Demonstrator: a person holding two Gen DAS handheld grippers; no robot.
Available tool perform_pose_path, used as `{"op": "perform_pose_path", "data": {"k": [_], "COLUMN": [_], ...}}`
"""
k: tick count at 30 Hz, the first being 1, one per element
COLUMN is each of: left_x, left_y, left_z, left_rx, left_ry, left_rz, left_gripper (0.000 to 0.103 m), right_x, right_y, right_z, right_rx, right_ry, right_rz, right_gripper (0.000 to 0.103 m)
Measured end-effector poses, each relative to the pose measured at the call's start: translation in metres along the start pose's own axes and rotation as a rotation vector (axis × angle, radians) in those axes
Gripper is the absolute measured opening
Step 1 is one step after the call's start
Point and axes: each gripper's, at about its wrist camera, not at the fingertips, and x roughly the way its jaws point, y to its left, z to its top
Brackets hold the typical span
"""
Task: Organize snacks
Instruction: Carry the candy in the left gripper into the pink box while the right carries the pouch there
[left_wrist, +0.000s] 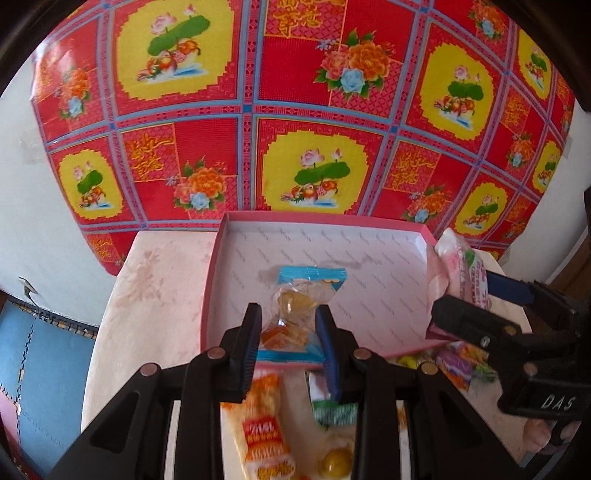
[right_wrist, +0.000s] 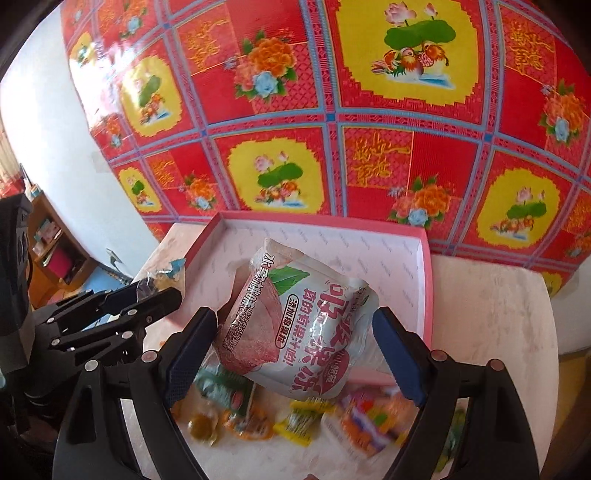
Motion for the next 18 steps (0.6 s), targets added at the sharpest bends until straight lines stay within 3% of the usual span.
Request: {"op": "perform_pose_path", "data": {"k": [18], "left_x": [0.091], "left_y": [-0.010], "left_z": [0.037], "left_rx": [0.057], "left_ry": [0.092], "left_rz": [0.003], "left_gripper": [0.031], "right_x": [0.081], "right_y": [-0.037], "right_z": [0.035], "right_rx": [0.015], "right_ry": [0.109], "right_rz": [0.004], "right_gripper": [0.088]}}
